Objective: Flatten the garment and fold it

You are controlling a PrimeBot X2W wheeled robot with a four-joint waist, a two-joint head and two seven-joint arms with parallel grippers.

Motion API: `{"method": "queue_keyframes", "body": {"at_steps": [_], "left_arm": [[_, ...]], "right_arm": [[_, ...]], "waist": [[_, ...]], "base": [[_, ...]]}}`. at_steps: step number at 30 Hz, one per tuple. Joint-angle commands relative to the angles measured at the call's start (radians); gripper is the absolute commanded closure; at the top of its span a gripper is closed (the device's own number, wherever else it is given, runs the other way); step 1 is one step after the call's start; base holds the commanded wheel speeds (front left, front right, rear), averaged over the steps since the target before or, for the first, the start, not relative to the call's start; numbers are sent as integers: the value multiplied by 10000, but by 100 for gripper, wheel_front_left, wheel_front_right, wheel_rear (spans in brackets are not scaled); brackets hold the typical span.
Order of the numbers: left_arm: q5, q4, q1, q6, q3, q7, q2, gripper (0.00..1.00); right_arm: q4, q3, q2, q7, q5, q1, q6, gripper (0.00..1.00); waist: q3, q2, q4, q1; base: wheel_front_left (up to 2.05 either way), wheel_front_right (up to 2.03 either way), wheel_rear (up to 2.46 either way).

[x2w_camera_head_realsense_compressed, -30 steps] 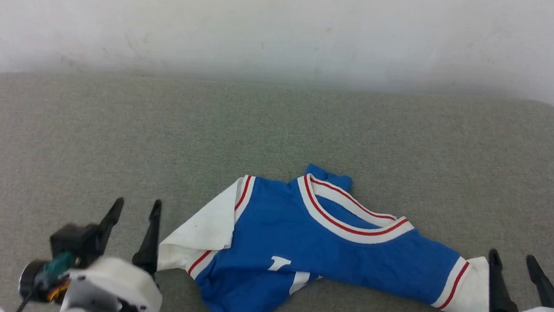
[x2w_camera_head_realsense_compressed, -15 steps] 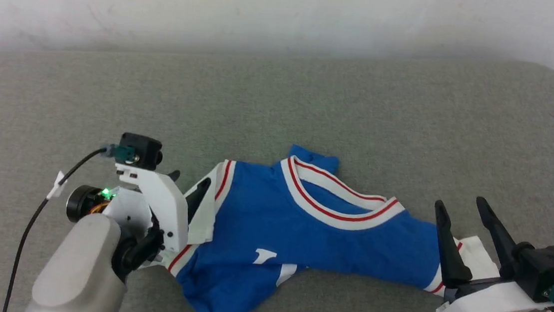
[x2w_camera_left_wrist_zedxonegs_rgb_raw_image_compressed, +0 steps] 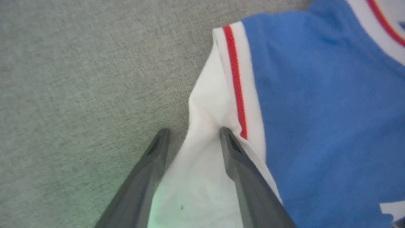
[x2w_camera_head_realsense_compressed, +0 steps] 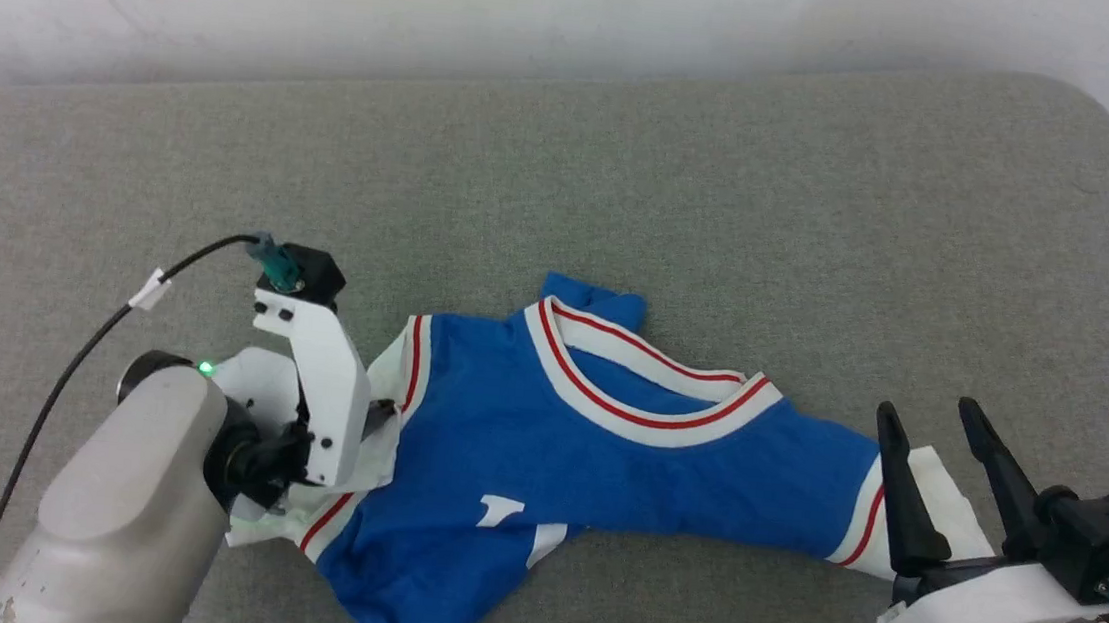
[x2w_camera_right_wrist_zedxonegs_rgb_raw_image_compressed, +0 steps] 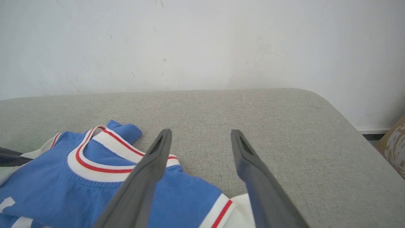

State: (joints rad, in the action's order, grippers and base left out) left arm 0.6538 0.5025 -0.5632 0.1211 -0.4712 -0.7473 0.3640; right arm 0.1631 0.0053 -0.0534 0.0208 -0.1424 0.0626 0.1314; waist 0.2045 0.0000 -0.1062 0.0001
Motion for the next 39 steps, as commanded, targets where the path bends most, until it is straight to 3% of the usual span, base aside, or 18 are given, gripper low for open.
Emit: {"method": "queue_keyframes", "body": {"at_steps": [1, 6, 10, 17, 24, 31, 32, 33, 34, 36, 39], "left_arm": [[306, 322, 1072, 93, -662, -449, -372, 100], [345, 80, 1235, 88, -588, 755, -157, 100], [3, -308, 1538, -455, -67, 2604, -46, 100], [-360, -1567, 2231, -1066, 321, 4426, -14, 100], [-482, -2686, 2572, -1401, 374, 4796, 12, 100], [-478, -3111, 2657, -1521, 390, 4831, 78, 100], [-464, -3120, 2675, -1531, 393, 4832, 82, 100], [-464, -3120, 2675, -1531, 393, 4832, 82, 100], [-452, -3133, 2685, -1533, 394, 4839, 84, 100], [-435, -3143, 2702, -1526, 388, 4856, 96, 100], [-418, -3173, 2731, -1521, 421, 4966, 128, 100]], "right_arm": [[-68, -55, 30, -102, -77, -132, -7, 0], [-376, -351, 31, 31, -107, -147, -7, 0], [-900, -933, -55, 482, -716, -133, -7, 0], [-2250, -1216, -1290, 2710, -1766, -391, -7, 0], [-3222, -123, -2513, 4912, -2303, -1124, -7, 0], [-4404, 953, -2982, 6985, -2938, -1475, -7, 0], [-4601, 1027, -2949, 7338, -3078, -1469, -7, 7], [-4601, 1027, -2949, 7338, -3078, -1469, -7, 7], [-4700, 1110, -2948, 7565, -3166, -1490, -7, 53], [-4820, 1209, -2892, 7917, -3365, -1540, -7, 100], [-4653, 1338, -2931, 7946, -3456, -1702, -7, 100]], "waist": [[-90, 0, 17, -1], [-233, 0, 177, -1], [-423, 0, 372, -1], [-590, 0, 762, -1], [-384, 0, 1007, -1], [-114, 0, 1113, -1], [-102, 0, 1116, -1], [-102, 0, 1116, -1], [-94, 0, 1121, -1], [-104, 0, 1119, -1], [-236, 0, 1087, -1]], "base": [[0, 0, 0], [0, 0, 0], [0, 0, 0], [0, 0, 0], [0, 0, 0], [0, 0, 0], [0, 0, 0], [0, 0, 0], [0, 0, 0], [0, 0, 0], [0, 0, 0]]}}
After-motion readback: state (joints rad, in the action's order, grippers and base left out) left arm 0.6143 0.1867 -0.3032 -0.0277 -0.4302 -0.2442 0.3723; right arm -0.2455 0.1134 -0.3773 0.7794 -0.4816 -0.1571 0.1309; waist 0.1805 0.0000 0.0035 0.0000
